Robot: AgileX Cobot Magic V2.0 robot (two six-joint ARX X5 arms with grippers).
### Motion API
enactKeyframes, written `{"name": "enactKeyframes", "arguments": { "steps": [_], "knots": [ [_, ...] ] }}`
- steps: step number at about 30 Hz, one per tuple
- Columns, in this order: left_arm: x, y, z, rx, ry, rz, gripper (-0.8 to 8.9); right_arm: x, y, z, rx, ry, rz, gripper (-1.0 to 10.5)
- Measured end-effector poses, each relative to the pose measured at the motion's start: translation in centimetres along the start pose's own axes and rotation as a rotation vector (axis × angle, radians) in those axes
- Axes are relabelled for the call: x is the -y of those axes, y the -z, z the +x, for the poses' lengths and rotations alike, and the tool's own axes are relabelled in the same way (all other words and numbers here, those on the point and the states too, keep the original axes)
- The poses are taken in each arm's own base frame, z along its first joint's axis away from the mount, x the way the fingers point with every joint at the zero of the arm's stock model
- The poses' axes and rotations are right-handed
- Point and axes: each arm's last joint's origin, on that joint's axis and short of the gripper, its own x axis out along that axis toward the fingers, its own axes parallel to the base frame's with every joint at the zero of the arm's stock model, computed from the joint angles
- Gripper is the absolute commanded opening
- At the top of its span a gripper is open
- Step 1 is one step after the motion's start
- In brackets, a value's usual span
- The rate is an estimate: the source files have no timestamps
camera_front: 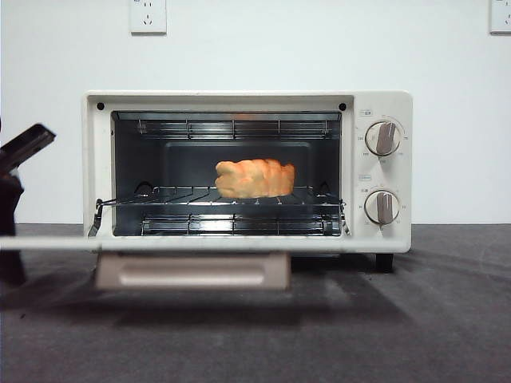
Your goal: The left arm flap open the oven, the right arm pick bread and place it into oven, the left arm flap close the oven
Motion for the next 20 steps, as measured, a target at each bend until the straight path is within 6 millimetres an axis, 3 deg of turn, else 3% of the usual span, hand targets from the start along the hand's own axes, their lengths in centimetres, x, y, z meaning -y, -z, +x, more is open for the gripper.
{"name": "enactKeyframes", "arguments": {
  "steps": [13,20],
  "knots": [
    [3.1,-1.1,-3.4,0.105,0.067,0.097,0.09,0.0,0.0,0.0,0.0,0.0,0.005,1.5],
    [6.4,-2.5,-6.1,0.197,0.142,0.218,0.09,0.0,0.0,0.0,0.0,0.0,0.012,1.5]
  ]
}}
